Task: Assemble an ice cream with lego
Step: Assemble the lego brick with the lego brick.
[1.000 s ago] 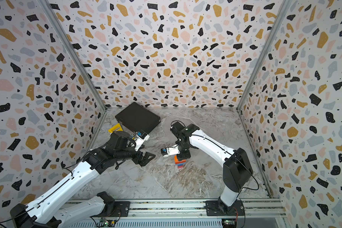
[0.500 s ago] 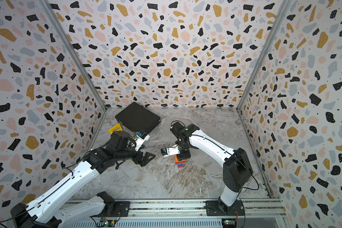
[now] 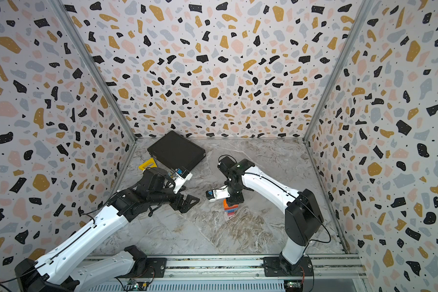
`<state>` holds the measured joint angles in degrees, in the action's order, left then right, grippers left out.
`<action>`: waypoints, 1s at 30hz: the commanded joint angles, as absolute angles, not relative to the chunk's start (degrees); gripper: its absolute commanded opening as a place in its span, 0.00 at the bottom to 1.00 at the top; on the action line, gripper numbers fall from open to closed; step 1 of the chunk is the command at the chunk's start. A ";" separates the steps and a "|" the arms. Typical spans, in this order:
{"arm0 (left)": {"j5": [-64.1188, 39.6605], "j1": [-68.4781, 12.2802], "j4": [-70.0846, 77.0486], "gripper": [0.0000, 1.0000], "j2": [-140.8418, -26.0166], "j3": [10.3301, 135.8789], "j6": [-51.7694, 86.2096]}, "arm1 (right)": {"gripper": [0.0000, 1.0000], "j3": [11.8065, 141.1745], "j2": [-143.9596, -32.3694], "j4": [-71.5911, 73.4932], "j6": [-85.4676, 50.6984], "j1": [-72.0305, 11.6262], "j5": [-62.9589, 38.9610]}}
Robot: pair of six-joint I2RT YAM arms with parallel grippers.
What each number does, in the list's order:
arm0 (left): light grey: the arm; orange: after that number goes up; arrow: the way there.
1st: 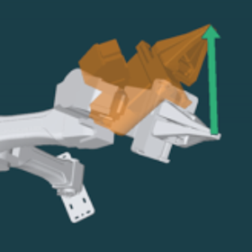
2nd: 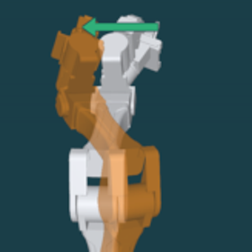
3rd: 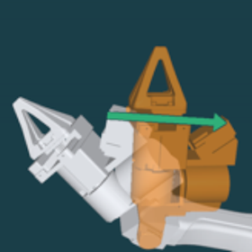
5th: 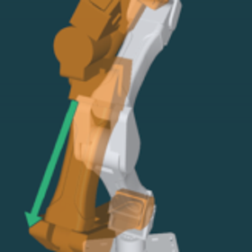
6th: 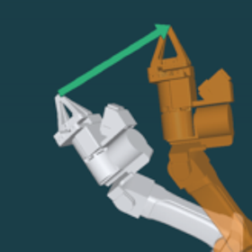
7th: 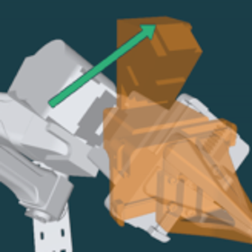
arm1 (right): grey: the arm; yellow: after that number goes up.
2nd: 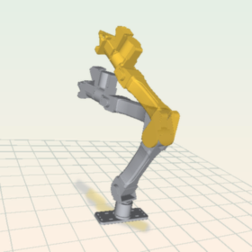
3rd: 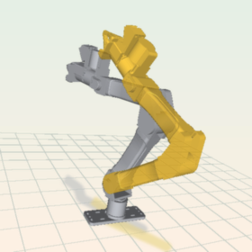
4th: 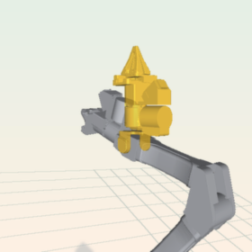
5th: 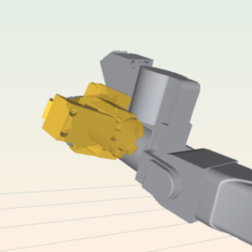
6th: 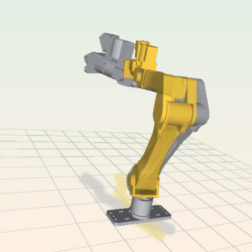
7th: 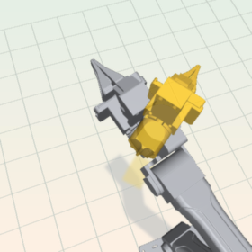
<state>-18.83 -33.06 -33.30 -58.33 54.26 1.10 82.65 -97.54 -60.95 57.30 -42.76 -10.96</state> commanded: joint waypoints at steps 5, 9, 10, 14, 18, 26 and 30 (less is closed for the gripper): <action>-19.69 -32.62 -32.23 1.00 -58.54 54.25 0.74 | 0.16 79.47 -102.68 -63.24 57.66 -43.07 -7.80; -19.61 -32.61 -32.21 1.00 -58.54 54.23 0.76 | 0.25 80.30 -101.61 -62.96 57.07 -43.09 -8.69; -19.58 -32.64 -32.21 0.99 -58.54 54.24 0.71 | 0.27 80.47 -101.23 -62.83 56.92 -43.07 -8.91; -19.60 -32.66 -32.26 0.99 -58.54 54.24 0.79 | 0.35 80.90 -99.23 -61.54 56.43 -43.02 -9.66; -19.50 -32.66 -32.25 0.99 -58.50 54.25 0.63 | 0.39 81.03 -97.06 -60.68 55.96 -42.73 -10.78; -19.42 -32.66 -32.32 0.99 -58.37 54.23 0.62 | 0.45 81.74 -93.59 -60.22 55.46 -42.45 -12.04; -19.43 -32.65 -32.31 0.99 -58.31 54.28 0.63 | 0.47 82.25 -92.09 -60.24 55.02 -42.41 -12.00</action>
